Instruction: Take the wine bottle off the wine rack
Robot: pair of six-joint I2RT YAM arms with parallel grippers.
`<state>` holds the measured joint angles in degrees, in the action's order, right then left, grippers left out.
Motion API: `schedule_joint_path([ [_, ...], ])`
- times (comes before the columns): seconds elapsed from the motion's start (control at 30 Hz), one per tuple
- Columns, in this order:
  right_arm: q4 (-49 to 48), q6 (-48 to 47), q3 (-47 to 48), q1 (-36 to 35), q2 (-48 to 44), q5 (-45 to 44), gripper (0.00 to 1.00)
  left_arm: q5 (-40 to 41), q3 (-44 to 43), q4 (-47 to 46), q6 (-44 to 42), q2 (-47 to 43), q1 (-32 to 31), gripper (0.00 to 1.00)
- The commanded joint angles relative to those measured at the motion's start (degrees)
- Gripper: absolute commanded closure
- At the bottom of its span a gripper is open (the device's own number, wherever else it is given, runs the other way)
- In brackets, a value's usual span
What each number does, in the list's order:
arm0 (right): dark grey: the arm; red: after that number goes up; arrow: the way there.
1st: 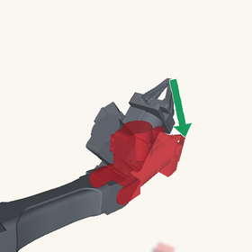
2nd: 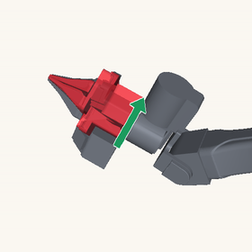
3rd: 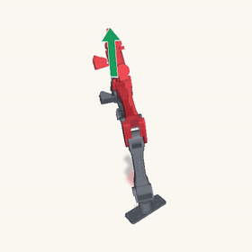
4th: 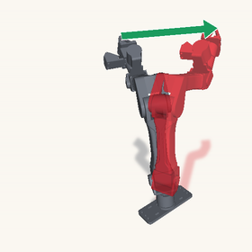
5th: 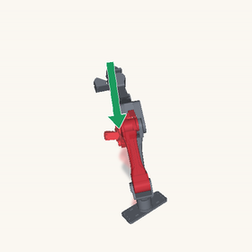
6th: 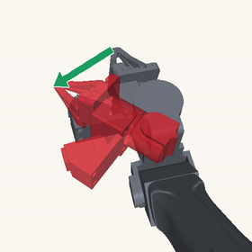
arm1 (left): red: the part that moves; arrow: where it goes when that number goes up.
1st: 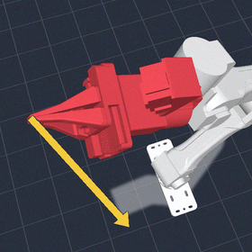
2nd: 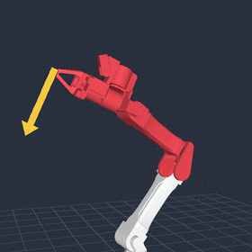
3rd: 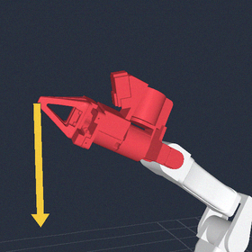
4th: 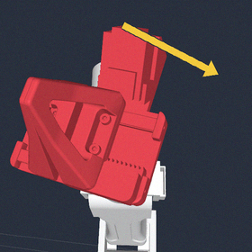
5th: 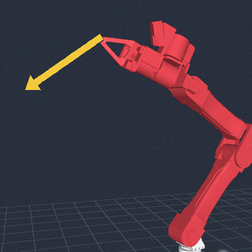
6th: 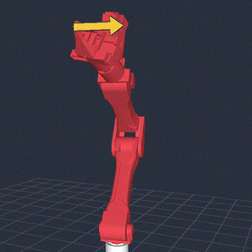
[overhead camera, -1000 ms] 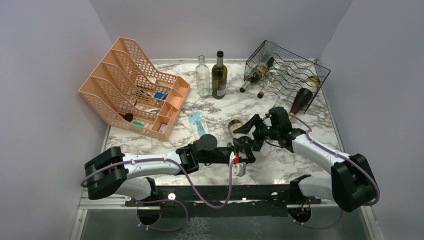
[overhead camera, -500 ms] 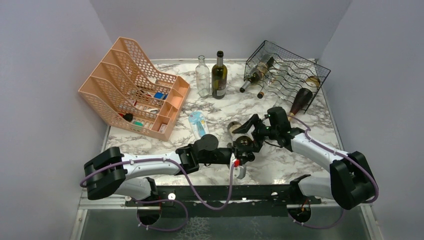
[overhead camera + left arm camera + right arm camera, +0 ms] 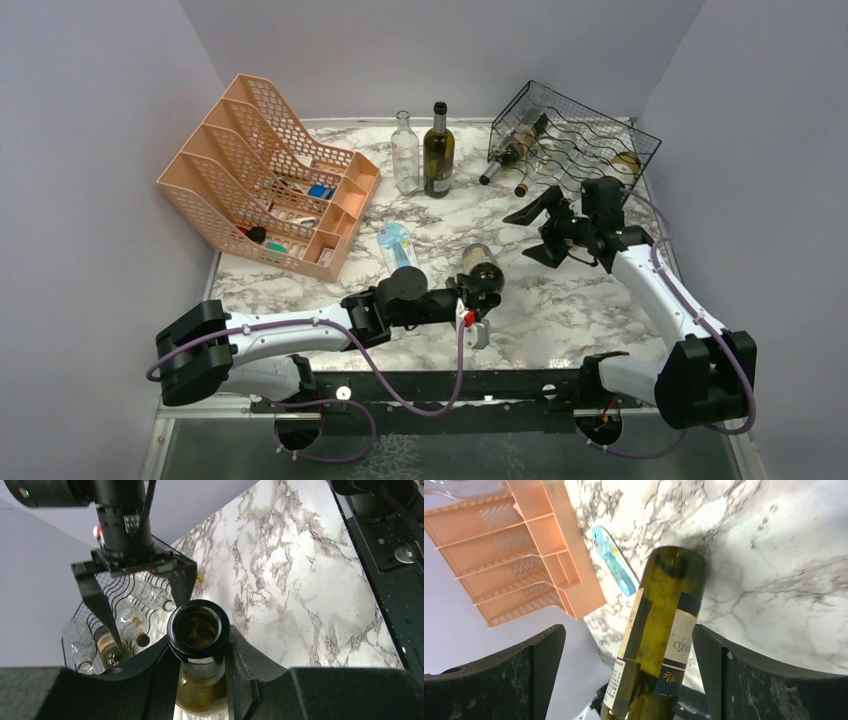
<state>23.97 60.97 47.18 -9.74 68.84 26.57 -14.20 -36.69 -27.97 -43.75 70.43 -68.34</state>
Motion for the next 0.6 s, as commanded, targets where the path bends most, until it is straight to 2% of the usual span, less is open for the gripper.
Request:
schedule_joint_path([
  [0.0,7.26,-7.61,3.95,1.88,-2.05,-5.34,0.00,4.11,-1.69,-3.34,1.84,-2.27,0.90,1.00],
  [0.13,7.89,-9.08,4.65,1.87,-2.30,-6.48,0.00,5.88,-4.15,-5.01,11.12,-2.34,5.37,1.00],
  [0.33,5.32,-9.15,3.07,1.90,-1.49,-2.90,0.00,-0.18,-12.49,-4.33,38.10,1.91,24.10,1.00],
  [0.47,3.93,-11.01,3.63,1.87,-0.36,1.48,0.00,0.91,-15.78,-1.08,43.67,4.26,30.61,1.00],
  [0.57,1.90,-14.64,4.14,1.83,0.04,6.23,0.00,4.26,-17.65,0.03,42.96,5.38,32.87,1.00],
])
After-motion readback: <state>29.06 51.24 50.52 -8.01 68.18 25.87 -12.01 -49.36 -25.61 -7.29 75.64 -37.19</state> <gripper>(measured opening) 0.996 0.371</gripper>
